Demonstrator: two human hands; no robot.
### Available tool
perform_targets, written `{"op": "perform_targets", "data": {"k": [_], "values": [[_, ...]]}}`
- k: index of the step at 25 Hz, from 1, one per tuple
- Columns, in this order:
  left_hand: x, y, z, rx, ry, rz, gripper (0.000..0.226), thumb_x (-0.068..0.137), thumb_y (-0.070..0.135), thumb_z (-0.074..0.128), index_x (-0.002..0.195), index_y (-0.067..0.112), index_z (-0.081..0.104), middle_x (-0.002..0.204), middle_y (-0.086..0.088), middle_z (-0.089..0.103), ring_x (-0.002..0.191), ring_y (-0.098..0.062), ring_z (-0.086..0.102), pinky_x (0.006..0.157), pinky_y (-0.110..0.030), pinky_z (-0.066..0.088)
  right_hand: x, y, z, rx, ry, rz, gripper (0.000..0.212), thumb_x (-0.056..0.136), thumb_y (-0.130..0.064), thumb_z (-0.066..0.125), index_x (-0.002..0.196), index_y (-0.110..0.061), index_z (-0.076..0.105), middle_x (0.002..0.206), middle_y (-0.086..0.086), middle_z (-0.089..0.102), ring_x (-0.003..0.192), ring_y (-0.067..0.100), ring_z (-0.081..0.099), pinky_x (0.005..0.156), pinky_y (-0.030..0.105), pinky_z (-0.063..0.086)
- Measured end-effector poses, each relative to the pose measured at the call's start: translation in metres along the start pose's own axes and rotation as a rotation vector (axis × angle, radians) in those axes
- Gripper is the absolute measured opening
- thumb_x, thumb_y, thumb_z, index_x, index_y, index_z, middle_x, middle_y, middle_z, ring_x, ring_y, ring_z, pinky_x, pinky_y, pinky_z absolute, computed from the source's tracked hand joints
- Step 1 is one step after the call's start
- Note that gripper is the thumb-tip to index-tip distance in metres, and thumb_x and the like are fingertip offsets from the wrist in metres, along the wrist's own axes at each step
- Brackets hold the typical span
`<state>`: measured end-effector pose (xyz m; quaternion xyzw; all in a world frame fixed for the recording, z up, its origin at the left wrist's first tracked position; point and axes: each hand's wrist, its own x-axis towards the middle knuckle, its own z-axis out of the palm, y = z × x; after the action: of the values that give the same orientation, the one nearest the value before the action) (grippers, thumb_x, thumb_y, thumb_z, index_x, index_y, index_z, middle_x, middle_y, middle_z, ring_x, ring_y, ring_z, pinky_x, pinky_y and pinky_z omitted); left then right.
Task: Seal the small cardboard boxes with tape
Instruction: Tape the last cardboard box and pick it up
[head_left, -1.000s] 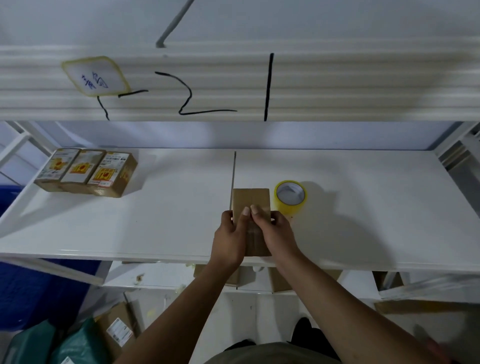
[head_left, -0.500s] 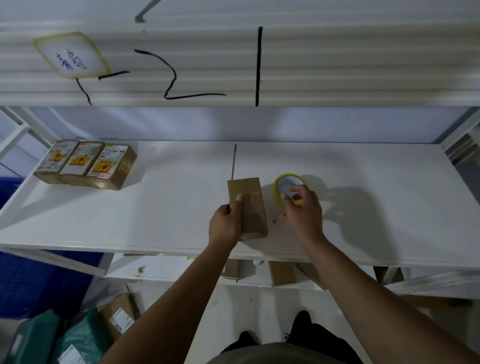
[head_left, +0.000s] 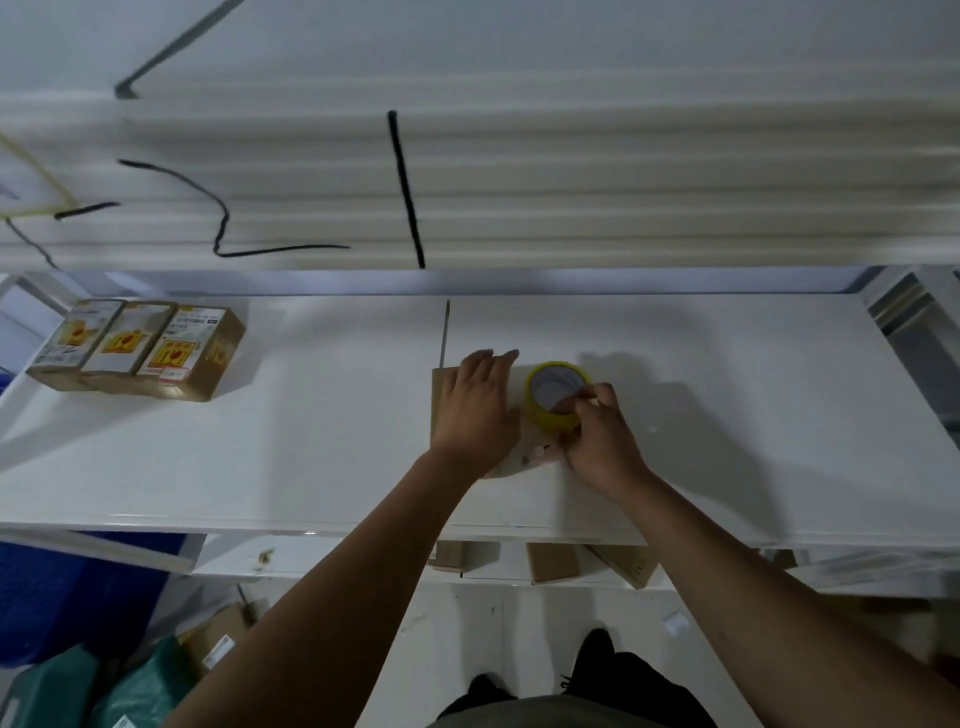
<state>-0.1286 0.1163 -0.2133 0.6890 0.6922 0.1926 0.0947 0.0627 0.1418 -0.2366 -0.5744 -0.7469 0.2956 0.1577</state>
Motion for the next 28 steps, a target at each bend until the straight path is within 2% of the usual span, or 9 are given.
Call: {"op": "perform_targets", "data": {"k": [2,4,8,14,17,19,22,25,28], "values": [[0.020,0.007,0.004,0.169,-0.284,0.041,0.088,0.093,0.029,0.061,0.168,0.017,0.016,0.169,-0.003,0.038,0.164,-0.027,0.007,0.130,-0.052,0.005,0.001,0.001,0.001,0.020,0.004,-0.017,0.036,0.088,-0.009,0.074,0.124,-0.006,0.070,0.139,0.012,0.044,0.117,0.033,0.062,0.106,0.042,0.052],[0.031,0.006,0.008,0.306,-0.407,0.040,0.087,0.096,0.034,0.054,0.169,0.018,0.009,0.168,-0.002,0.039,0.164,-0.024,0.002,0.128,-0.062,-0.005,0.002,0.003,0.001,0.031,-0.005,-0.034,0.036,0.088,-0.011,0.076,0.123,-0.005,0.071,0.139,0.013,0.044,0.116,0.033,0.062,0.105,0.043,0.052],[0.030,0.007,0.013,0.258,-0.303,-0.073,0.063,0.101,0.031,0.045,0.161,0.021,0.034,0.151,0.000,0.058,0.158,-0.020,0.026,0.124,-0.064,0.001,0.006,0.005,0.003,0.062,0.017,-0.018,0.033,0.088,-0.006,0.070,0.121,-0.006,0.072,0.136,0.011,0.044,0.115,0.031,0.062,0.104,0.041,0.052],[0.022,0.001,0.016,0.096,-0.120,-0.113,0.038,0.101,0.024,0.054,0.137,0.032,0.062,0.118,0.010,0.075,0.139,-0.011,0.048,0.120,-0.047,0.007,0.006,0.003,-0.013,0.088,0.064,-0.039,0.029,0.084,-0.003,0.076,0.113,-0.004,0.073,0.127,0.013,0.048,0.111,0.031,0.062,0.097,0.030,0.049],[0.020,0.003,-0.004,-0.163,0.024,-0.100,0.016,0.098,0.026,0.069,0.110,0.034,0.076,0.102,0.016,0.079,0.114,-0.007,0.067,0.118,-0.042,0.029,0.007,-0.008,-0.045,0.035,0.086,-0.156,0.028,0.088,-0.020,0.081,0.112,-0.009,0.073,0.119,0.008,0.057,0.109,0.027,0.058,0.093,0.033,0.047],[0.016,-0.006,-0.027,-0.474,0.023,-0.112,0.009,0.092,0.023,0.077,0.094,0.032,0.080,0.094,0.015,0.080,0.095,-0.007,0.073,0.094,-0.033,0.053,0.005,-0.019,-0.067,-0.054,0.095,-0.318,0.023,0.090,-0.031,0.079,0.106,-0.016,0.071,0.108,-0.006,0.063,0.110,0.027,0.053,0.091,0.037,0.043],[0.005,-0.024,-0.063,-0.834,-0.126,-0.120,0.019,0.090,-0.001,0.069,0.091,0.016,0.077,0.087,0.011,0.076,0.084,-0.005,0.070,0.076,-0.018,0.053,-0.005,-0.046,-0.088,0.122,-0.144,-0.364,0.018,0.095,-0.044,0.071,0.099,-0.029,0.062,0.098,-0.018,0.061,0.111,0.015,0.056,0.091,0.038,0.045],[-0.008,-0.039,-0.084,-0.940,-0.104,-0.236,0.027,0.092,-0.016,0.061,0.086,0.008,0.071,0.081,0.000,0.072,0.078,-0.010,0.070,0.073,-0.022,0.057,-0.010,-0.069,-0.079,0.355,-0.417,-0.362,0.017,0.096,-0.039,0.073,0.098,-0.027,0.062,0.099,-0.009,0.069,0.107,0.013,0.067,0.094,0.038,0.050],[-0.027,-0.063,-0.090,-0.818,-0.051,-0.381,0.029,0.093,-0.018,0.055,0.089,0.008,0.068,0.087,-0.012,0.074,0.080,-0.023,0.077,0.076,-0.038,0.066,-0.006,-0.074,-0.061,0.299,-0.320,-0.359,0.025,0.087,-0.050,0.076,0.091,-0.029,0.061,0.088,-0.011,0.066,0.088,0.013,0.068,0.074,0.035,0.055]]}}
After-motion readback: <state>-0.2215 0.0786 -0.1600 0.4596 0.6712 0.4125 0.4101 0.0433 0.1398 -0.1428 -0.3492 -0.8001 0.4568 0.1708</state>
